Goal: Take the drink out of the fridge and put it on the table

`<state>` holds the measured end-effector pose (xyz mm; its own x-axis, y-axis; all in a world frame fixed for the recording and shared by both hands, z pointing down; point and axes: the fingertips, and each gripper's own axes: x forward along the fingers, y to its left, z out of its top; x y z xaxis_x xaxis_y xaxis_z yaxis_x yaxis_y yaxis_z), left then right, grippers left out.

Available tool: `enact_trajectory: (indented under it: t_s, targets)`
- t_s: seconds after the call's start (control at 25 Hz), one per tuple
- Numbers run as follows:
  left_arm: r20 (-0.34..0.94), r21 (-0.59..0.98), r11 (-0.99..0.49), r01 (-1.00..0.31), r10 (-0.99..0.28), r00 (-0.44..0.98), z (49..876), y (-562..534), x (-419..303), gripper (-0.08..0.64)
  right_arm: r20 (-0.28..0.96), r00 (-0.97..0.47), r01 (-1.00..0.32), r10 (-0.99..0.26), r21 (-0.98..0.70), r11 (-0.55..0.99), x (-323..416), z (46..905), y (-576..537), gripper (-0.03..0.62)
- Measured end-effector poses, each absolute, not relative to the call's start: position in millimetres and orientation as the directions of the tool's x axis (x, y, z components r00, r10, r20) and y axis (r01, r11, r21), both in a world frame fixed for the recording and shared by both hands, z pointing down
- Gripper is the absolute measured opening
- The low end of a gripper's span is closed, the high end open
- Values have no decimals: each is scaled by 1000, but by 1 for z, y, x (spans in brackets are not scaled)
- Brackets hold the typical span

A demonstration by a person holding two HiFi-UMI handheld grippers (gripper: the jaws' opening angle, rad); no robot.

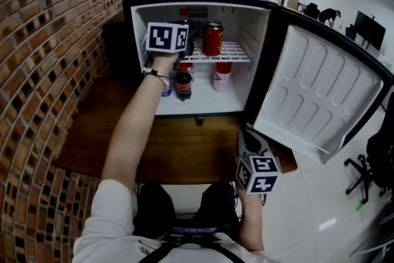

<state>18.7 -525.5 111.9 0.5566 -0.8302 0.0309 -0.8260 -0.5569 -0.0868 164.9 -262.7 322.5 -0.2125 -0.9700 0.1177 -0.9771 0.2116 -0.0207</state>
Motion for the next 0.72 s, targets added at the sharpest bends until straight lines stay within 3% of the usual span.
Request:
enact_trajectory:
  t_s: [0.72]
  targets:
    - [-41,-56,-640,-766,-765,642,93,-453,8,302,92,-244,-970,-965,-9,244,151,314,-254,-11]
